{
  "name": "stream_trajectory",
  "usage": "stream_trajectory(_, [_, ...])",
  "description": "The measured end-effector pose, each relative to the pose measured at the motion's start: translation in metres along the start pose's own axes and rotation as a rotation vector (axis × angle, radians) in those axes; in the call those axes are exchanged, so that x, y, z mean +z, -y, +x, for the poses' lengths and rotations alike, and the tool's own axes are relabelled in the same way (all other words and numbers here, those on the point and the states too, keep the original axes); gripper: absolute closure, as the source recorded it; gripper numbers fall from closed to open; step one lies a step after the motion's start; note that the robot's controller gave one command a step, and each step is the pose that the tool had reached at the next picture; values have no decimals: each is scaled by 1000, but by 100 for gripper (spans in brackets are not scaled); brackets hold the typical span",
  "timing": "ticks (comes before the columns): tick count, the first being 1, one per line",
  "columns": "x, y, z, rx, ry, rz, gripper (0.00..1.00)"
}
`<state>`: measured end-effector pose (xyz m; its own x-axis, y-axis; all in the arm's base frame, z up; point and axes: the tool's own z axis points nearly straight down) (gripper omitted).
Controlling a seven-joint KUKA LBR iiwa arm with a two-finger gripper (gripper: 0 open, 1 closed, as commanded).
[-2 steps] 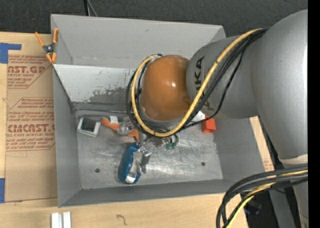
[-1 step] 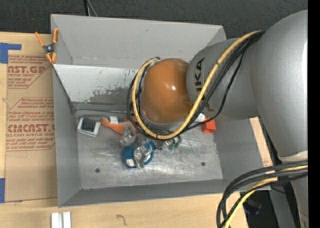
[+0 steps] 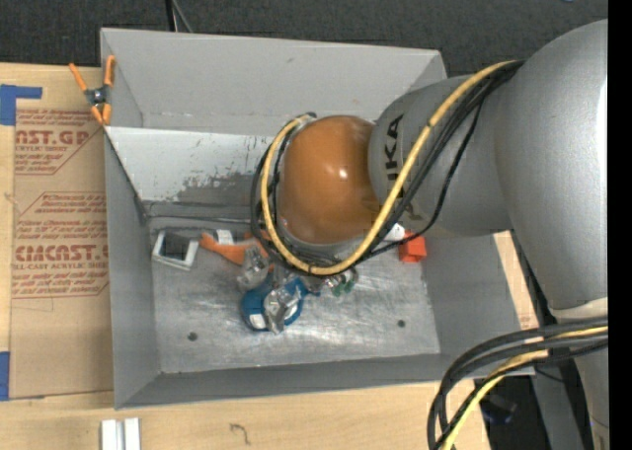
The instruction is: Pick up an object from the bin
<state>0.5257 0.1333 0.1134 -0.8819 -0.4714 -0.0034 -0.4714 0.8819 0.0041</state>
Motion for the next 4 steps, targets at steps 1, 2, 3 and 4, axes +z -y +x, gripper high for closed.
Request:
stream_trajectory(1, [-37,14,17,-65,-11,-1,100])
stream_trajectory(2, [-1,30,37,-47,0,4,0])
stream_trajectory(3, [37,35,51,-17,-14,-3,100])
stream_trajectory(4, [37,35,51,-17,-14,-3,100])
